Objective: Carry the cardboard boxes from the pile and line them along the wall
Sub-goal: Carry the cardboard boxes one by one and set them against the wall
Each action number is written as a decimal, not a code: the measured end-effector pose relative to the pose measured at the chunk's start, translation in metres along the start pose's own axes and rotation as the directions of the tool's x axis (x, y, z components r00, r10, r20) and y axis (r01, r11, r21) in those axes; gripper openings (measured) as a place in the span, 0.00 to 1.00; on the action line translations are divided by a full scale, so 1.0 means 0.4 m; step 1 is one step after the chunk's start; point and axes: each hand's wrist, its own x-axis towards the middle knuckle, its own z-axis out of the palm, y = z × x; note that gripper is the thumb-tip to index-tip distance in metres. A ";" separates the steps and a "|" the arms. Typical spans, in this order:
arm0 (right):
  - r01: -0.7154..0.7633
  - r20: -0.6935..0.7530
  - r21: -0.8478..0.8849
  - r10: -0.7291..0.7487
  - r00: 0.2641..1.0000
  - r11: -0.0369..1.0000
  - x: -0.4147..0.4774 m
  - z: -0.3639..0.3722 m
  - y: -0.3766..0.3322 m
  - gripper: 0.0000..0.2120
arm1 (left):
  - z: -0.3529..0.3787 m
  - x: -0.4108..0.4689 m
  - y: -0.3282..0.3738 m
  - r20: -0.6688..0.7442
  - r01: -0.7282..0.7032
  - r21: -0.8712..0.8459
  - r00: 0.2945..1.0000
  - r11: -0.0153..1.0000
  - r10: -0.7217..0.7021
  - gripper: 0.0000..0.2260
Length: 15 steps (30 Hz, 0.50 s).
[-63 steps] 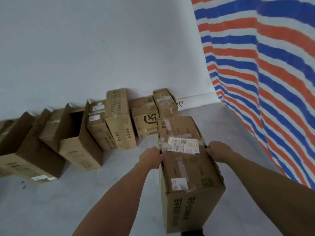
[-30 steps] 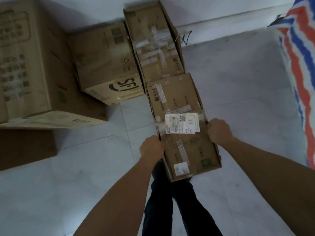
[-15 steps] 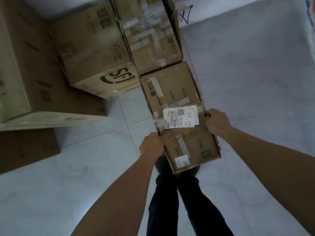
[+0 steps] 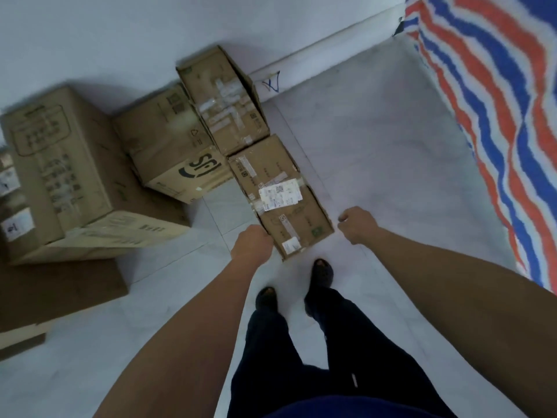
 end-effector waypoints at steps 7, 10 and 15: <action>-0.044 -0.202 0.124 0.068 0.977 0.991 -0.290 0.045 0.129 0.14 | 0.018 -0.187 0.003 0.182 -0.314 0.273 0.945 0.909 0.272 0.13; -0.097 -0.240 0.184 0.140 0.961 0.978 -0.449 0.127 0.204 0.14 | 0.027 -0.277 0.010 0.275 -0.466 0.362 0.881 0.807 0.385 0.11; -0.205 -0.184 0.327 0.275 0.944 0.922 -0.692 0.218 0.335 0.14 | 0.081 -0.412 0.079 0.365 -0.632 0.535 0.771 0.560 0.521 0.10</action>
